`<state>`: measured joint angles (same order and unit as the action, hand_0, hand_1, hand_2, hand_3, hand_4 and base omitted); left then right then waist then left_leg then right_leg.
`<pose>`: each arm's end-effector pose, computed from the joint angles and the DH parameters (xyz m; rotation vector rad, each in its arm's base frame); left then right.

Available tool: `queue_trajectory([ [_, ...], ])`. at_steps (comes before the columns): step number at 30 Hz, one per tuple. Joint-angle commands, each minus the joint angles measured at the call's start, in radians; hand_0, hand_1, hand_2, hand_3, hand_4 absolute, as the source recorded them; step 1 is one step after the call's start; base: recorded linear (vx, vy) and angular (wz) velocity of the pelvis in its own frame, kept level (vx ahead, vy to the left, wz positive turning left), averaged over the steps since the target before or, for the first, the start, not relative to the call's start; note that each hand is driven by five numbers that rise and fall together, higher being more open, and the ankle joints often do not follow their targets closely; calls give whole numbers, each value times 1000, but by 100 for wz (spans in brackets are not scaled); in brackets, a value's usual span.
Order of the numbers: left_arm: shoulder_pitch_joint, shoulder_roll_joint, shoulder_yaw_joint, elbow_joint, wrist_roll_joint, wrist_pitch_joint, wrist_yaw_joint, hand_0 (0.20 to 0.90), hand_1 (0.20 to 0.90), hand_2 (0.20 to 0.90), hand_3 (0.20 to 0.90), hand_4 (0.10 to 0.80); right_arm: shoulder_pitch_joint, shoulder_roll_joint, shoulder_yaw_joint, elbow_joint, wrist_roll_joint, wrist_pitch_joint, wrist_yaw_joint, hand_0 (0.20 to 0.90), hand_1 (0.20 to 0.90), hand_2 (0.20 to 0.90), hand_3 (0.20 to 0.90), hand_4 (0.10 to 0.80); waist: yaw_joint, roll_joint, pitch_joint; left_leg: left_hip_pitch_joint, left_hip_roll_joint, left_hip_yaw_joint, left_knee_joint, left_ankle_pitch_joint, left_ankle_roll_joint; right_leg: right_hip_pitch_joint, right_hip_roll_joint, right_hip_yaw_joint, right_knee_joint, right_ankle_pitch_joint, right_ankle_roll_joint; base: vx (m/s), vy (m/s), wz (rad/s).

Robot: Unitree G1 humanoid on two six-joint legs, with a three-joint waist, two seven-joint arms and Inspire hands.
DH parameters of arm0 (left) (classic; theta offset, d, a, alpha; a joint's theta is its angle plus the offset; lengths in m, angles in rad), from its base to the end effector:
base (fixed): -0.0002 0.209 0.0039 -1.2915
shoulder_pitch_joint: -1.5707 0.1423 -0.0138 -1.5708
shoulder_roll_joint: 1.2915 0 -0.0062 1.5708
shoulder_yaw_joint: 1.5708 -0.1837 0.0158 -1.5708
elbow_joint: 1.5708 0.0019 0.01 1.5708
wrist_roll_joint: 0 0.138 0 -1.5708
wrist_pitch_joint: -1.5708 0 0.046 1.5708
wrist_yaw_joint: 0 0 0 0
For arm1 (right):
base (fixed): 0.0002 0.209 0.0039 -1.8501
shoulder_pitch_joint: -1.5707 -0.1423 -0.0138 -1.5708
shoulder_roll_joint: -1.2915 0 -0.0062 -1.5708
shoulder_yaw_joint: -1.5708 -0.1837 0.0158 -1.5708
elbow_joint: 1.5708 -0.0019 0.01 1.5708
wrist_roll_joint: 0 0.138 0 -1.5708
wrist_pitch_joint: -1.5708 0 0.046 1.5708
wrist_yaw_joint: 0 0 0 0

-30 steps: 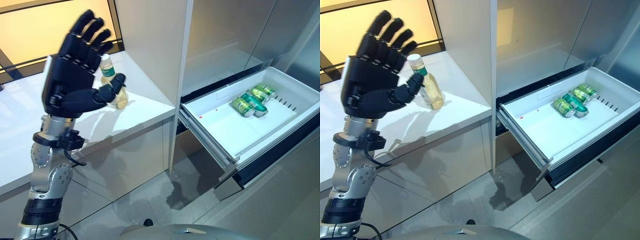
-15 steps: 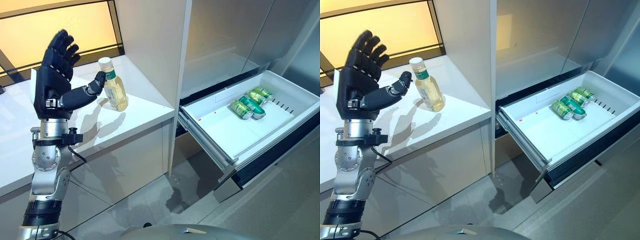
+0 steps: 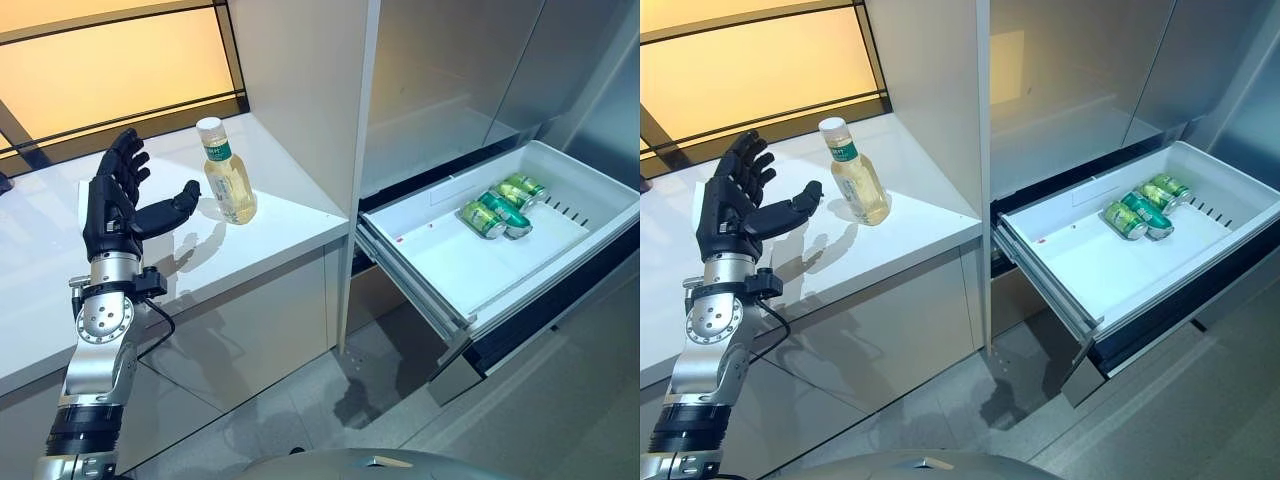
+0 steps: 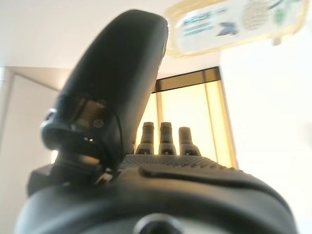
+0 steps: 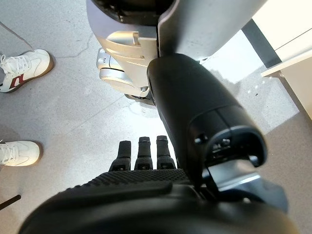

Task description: Put drinks into fridge and close the fridge

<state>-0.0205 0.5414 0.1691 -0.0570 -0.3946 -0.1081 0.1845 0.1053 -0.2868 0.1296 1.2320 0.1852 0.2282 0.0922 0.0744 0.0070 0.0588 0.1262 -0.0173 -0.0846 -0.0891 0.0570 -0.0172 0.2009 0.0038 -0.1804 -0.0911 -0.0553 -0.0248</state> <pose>0.2035 0.2688 0.1082 0.1325 -0.2690 0.2961 0.0210 -0.2431 -0.1172 -0.0698 1.5570 -0.1472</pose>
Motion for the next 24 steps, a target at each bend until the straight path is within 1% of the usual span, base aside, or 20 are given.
queue_trajectory([
  [1,-96,40,57,-51,-49,-31,-28,900,900,900,900,800,-39,23,-1,0,4,19,6,900,900,900,900,800,-7,-10,-8,8,-51,-33,2,-79,43,-56,-17,63,26,49,70,0,0,0],
  [4,-100,31,50,-45,-97,-2,-64,900,900,900,900,800,-41,23,-1,2,6,20,6,900,900,900,900,800,-7,-9,-7,8,-52,-32,2,-78,43,-56,-16,64,26,50,71,0,0,0],
  [9,-102,27,43,-57,-145,39,-86,900,900,900,900,800,-43,20,0,-4,6,28,5,900,900,900,900,800,-8,-7,-7,6,-51,-31,3,-76,42,-58,-17,63,27,51,72,0,0,0],
  [10,-104,28,43,-55,-177,50,-104,900,900,900,900,800,-44,19,2,-6,4,29,4,900,900,900,900,800,-9,-5,-6,7,-51,-30,3,-76,43,-59,-17,63,29,50,71,0,0,0],
  [24,-123,29,30,-31,-182,64,-89,900,900,900,900,800,-42,16,8,-11,3,31,6,900,900,900,900,800,-17,-5,-8,9,-51,-24,2,-78,42,-60,-17,65,29,50,73,0,0,0],
])
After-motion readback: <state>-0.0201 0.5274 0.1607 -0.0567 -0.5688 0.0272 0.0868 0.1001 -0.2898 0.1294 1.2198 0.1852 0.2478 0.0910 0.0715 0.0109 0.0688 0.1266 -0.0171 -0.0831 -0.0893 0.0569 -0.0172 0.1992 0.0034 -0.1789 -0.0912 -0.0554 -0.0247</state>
